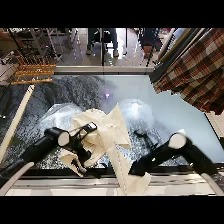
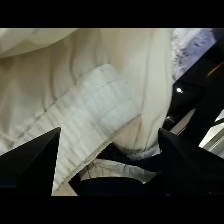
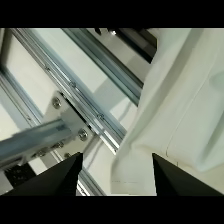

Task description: Fold the clothes and pants, and hang the long-sleeved shirts on hangers.

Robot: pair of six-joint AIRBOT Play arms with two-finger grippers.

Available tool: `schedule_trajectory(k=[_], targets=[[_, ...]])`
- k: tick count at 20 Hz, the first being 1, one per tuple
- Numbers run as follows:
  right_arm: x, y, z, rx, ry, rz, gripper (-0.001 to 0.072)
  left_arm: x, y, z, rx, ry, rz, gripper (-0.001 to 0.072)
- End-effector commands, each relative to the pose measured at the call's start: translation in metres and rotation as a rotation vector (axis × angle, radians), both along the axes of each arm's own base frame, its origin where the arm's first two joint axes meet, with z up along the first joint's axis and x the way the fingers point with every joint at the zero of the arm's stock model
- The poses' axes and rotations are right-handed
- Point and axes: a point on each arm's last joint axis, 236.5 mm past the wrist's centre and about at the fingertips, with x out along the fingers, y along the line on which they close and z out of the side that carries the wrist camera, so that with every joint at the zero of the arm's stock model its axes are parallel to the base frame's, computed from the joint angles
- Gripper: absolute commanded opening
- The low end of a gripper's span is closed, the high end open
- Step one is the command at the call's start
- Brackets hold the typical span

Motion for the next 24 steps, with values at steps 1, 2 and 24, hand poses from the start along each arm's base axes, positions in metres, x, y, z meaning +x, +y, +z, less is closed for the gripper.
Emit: schedule_trajectory(k=[1,2,24], targets=[[-0.030,-0.012,-0.047,-0.228,-0.039,0.112,0.0549,-0.007,-0.010,-0.016,0.016,-0.021,-0.027,0.0663],[-0.030,-0.013,-0.050,-0.250,-0.061,0.126,0.0569,-0.007,-0.010,-0.019,0.019,-0.014,-0.015,0.0663],[0.099,-0.142,0.084,-0.758,-0.620,-0.301,0.0026,0.065,0.082,0.169,-0.419,-0.189,0.373,0.0019]])
